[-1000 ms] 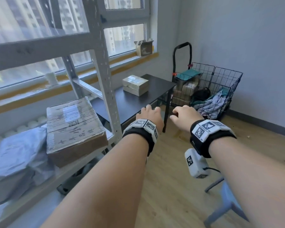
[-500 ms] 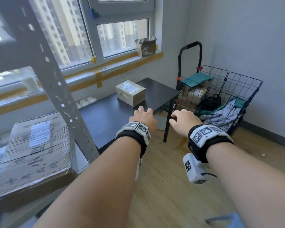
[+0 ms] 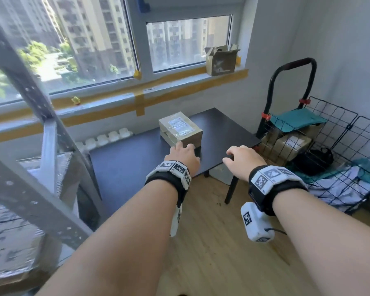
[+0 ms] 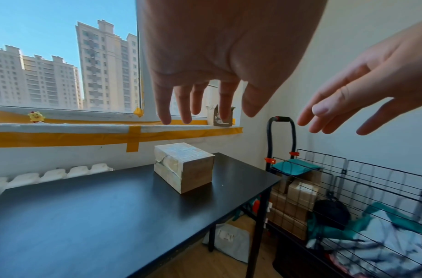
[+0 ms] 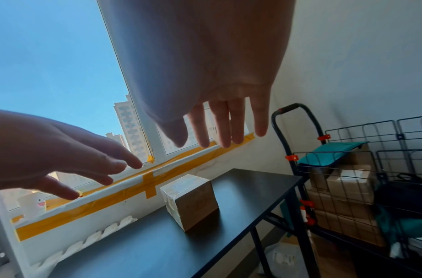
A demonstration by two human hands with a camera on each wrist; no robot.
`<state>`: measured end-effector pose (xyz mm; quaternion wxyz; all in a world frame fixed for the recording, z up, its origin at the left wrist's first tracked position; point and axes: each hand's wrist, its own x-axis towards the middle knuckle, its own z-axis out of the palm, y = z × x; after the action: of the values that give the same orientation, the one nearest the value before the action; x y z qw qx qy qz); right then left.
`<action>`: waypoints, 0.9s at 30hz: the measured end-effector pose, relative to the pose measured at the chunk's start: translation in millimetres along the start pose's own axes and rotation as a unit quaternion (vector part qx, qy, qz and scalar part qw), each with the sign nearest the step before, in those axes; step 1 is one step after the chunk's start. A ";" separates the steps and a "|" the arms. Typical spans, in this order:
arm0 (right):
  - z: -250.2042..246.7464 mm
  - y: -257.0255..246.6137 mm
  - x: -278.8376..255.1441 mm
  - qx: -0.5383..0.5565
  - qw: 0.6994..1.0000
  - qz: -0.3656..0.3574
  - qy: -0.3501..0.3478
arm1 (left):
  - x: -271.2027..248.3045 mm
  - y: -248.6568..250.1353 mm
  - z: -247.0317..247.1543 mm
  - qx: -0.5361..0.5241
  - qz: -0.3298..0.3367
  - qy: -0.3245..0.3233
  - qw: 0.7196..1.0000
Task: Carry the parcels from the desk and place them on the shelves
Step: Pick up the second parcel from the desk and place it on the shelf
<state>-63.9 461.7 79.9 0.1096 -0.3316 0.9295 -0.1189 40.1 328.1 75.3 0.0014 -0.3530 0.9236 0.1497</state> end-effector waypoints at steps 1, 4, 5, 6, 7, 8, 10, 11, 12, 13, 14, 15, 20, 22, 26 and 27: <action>0.3 -0.4 16.9 -0.002 1.000 -0.006 -0.005 | 15.0 -2.7 -0.4 -0.001 -0.009 0.000 1.000; 1.2 -4.3 72.0 -0.005 1.000 -0.019 -0.013 | 63.4 -11.1 -1.9 -0.001 -0.035 -0.002 0.999; 2.5 -6.8 91.1 -0.006 1.000 -0.023 -0.016 | 80.3 -14.5 -2.3 -0.002 -0.042 -0.001 0.999; 3.9 -9.4 109.1 -0.007 0.999 -0.026 -0.019 | 96.8 -18.0 -2.8 -0.005 -0.045 0.001 0.999; 4.7 -12.4 127.4 -0.008 0.999 -0.028 -0.022 | 114.0 -21.4 -4.3 -0.009 -0.048 0.002 0.999; 4.5 -16.0 146.1 -0.010 0.999 -0.032 -0.027 | 131.7 -24.8 -6.6 -0.013 -0.051 0.002 0.999; 3.4 -22.9 179.5 -0.014 0.998 -0.038 -0.038 | 162.9 -31.8 -12.6 -0.015 -0.059 -0.003 0.998; 2.3 -25.4 195.4 -0.015 0.998 -0.039 -0.039 | 178.2 -34.9 -16.3 -0.015 -0.063 -0.001 0.998; 1.0 -26.9 210.7 -0.017 0.998 -0.040 -0.039 | 192.6 -37.5 -19.5 -0.017 -0.066 0.001 0.998; 0.4 -27.9 224.6 -0.019 0.998 -0.042 -0.041 | 205.2 -40.0 -21.7 -0.022 -0.071 0.002 0.997; 0.8 -28.9 237.4 -0.020 0.998 -0.043 -0.043 | 215.9 -42.5 -22.6 -0.027 -0.076 -0.001 0.997; 2.1 -29.8 249.5 -0.020 0.998 -0.044 -0.048 | 225.2 -44.6 -22.5 -0.030 -0.082 -0.006 0.996; 14.7 -39.6 298.8 -0.022 0.995 -0.061 -0.079 | 260.1 -60.0 -14.1 -0.045 -0.131 -0.026 0.990; 22.0 -45.0 319.6 -0.016 0.993 -0.078 -0.092 | 273.1 -67.2 -9.8 -0.064 -0.162 -0.023 0.984; 41.7 -50.7 354.8 -0.010 0.986 -0.099 -0.134 | 292.6 -75.3 6.7 -0.122 -0.234 -0.027 0.964; 46.9 -51.9 362.4 -0.009 0.984 -0.101 -0.145 | 296.7 -76.1 11.2 -0.138 -0.252 -0.030 0.957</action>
<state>-294.0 182.9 5.4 0.2274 -0.4385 0.8665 -0.0721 -134.1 84.1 11.5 0.0179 -0.5668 0.7743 0.2807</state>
